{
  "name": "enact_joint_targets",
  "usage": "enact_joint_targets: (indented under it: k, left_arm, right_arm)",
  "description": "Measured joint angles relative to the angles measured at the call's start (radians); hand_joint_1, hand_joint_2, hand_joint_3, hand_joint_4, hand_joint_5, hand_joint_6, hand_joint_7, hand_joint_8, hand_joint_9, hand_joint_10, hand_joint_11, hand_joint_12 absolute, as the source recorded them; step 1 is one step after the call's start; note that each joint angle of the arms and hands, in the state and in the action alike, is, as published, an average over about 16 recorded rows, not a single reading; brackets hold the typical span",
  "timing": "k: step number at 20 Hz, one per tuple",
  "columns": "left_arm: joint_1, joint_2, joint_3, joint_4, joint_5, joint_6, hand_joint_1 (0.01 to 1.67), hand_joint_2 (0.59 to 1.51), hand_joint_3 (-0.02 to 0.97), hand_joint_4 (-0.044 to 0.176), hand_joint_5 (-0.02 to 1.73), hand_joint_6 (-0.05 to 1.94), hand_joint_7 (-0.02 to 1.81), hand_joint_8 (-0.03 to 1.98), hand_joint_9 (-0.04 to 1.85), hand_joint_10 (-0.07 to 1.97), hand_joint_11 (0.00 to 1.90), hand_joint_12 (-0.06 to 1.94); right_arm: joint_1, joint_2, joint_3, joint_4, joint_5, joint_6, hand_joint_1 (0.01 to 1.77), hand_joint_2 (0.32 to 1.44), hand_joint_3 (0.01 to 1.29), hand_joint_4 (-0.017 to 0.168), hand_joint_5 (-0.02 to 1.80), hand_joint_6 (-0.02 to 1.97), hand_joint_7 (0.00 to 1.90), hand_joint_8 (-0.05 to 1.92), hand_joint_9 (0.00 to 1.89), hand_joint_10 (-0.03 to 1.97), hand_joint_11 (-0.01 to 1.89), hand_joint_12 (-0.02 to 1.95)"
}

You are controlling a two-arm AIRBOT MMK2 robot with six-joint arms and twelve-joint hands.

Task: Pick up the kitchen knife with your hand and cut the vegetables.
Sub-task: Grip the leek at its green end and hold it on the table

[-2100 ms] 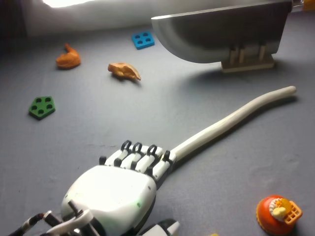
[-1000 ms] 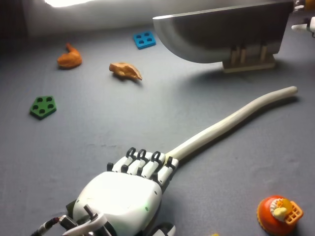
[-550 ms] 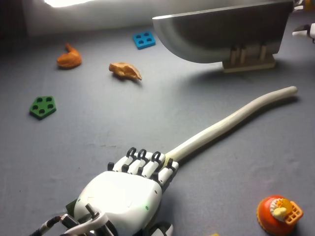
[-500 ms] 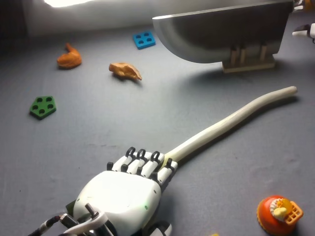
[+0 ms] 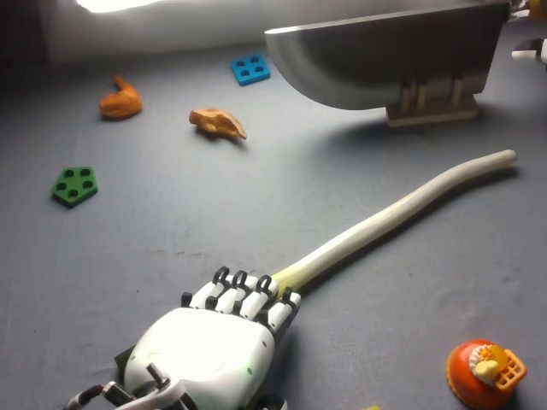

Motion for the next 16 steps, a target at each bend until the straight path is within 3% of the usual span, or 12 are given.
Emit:
enact_joint_targets:
  k: [4,7,11,16]
  left_arm:
    - [0.003,-0.004,0.001,-0.012,0.005,0.016,0.69,1.376,0.009,0.003,0.11,0.01,0.05,-0.01,0.03,0.0,0.02,0.21]
    - [0.003,-0.006,0.001,-0.022,0.01,0.028,0.69,1.375,0.008,0.002,0.11,0.01,0.04,-0.01,0.03,-0.01,0.02,0.14]
    - [0.003,-0.007,0.001,-0.032,0.017,0.044,0.66,1.383,0.009,0.004,0.11,0.01,0.03,-0.01,0.02,-0.02,0.02,0.08]
    - [0.003,-0.007,0.001,-0.037,0.023,0.051,0.6,1.391,0.009,0.004,0.13,0.01,0.03,-0.01,0.01,-0.02,0.02,0.03]
  right_arm:
    - [-0.002,-0.001,0.001,0.007,0.004,0.003,1.15,0.99,0.23,0.002,0.56,1.0,0.68,1.15,0.55,1.41,0.41,1.59]
    - [-0.002,-0.002,0.003,0.017,0.009,0.003,1.2,0.94,0.38,0.023,0.74,1.33,0.91,1.49,0.81,1.7,0.69,1.81]
    - [-0.003,-0.003,0.004,0.033,0.016,-0.002,1.3,0.84,0.61,0.064,0.97,1.62,1.16,1.73,1.14,1.83,1.07,1.88]
    - [-0.001,-0.007,0.008,0.054,0.022,-0.016,1.42,0.71,0.85,0.111,1.17,1.8,1.39,1.8,1.44,1.83,1.44,1.85]
